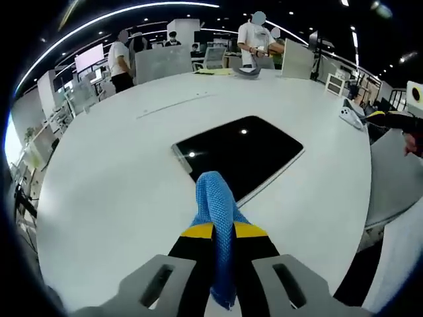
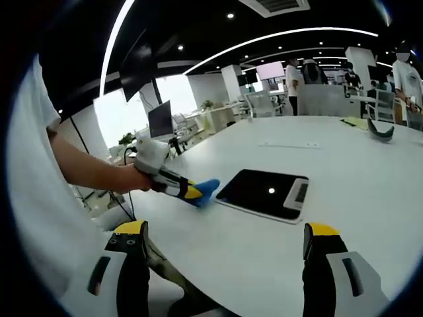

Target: Wipe the mirror surface with the cleaning cloth until all visible marks leave the cleaned area.

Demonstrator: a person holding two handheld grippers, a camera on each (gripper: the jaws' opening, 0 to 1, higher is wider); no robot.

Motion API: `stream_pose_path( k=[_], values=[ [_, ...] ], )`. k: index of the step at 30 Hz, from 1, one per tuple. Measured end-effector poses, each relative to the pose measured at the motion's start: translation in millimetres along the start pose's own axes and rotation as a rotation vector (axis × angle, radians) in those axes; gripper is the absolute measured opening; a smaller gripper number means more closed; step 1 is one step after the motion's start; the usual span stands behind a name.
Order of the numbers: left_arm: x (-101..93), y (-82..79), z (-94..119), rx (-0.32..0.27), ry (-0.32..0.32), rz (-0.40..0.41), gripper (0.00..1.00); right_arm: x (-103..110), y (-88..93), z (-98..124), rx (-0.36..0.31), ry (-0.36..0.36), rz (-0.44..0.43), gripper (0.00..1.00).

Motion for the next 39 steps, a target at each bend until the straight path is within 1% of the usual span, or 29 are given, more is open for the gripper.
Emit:
stream_pose_path(
  k=[5,7,8,9,10,14,19,22,25,28,31,34,39],
  values=[
    [4.1,15.8,15.3,-0.004,-0.007,0.033,0.07,0.0,0.8,-4.7,0.008,-0.009,0.001,0.97],
    [5.1,21.9,21.9,-0.006,-0.008,0.031,0.07,0.4,-0.1,-7.2,0.008,-0.015,0.004,0.97],
    [5.2,23.0,23.6,-0.005,-0.009,0.029,0.07,0.6,-0.2,-7.7,0.009,-0.016,0.005,0.97],
    [7.1,26.9,31.1,-0.008,-0.011,0.041,0.07,0.9,-1.2,-9.6,0.011,-0.022,0.007,0.97],
    [8.0,28.5,34.1,-0.012,-0.013,0.048,0.07,1.1,-1.5,-10.1,0.011,-0.024,0.008,0.97],
    [11.6,35.4,51.0,-0.024,-0.033,0.053,0.07,1.6,-1.6,-13.6,0.021,-0.037,0.016,0.97],
    [19.7,53.1,63.0,-0.012,-0.053,0.070,0.07,0.0,-1.6,-16.6,0.029,-0.043,0.013,0.97],
    [20.1,64.5,70.8,-0.009,-0.066,0.091,0.07,-1.7,-1.9,-16.0,0.032,-0.042,0.010,0.97],
    [21.2,76.9,72.8,-0.007,-0.072,0.092,0.07,-3.8,-0.2,-15.8,0.041,-0.041,0.009,0.97],
    [22.6,85.5,76.8,-0.011,-0.090,0.112,0.07,-4.7,2.3,-15.4,0.052,-0.041,0.007,0.97],
    [21.5,93.7,77.8,-0.003,-0.098,0.102,0.07,-3.0,3.4,-15.5,0.063,-0.045,0.013,0.97],
    [20.9,100.0,77.5,0.000,-0.101,0.100,0.07,-2.0,3.4,-16.0,0.067,-0.045,0.012,0.97],
    [21.1,107.3,76.5,-0.001,-0.112,0.131,0.07,-0.1,2.5,-17.7,0.071,-0.047,0.022,0.97]
  ],
)
Point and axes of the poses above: the point that each gripper's makers call its tool centre point, and the gripper's own axes: z roughly backward along the fingers, x roughly to its left, y roughly out of its underside, the point moved 10 cm from there along z, roughly backward along the fingers, and after that the axes turned 7 degrees about z, right-handed, at the moved point
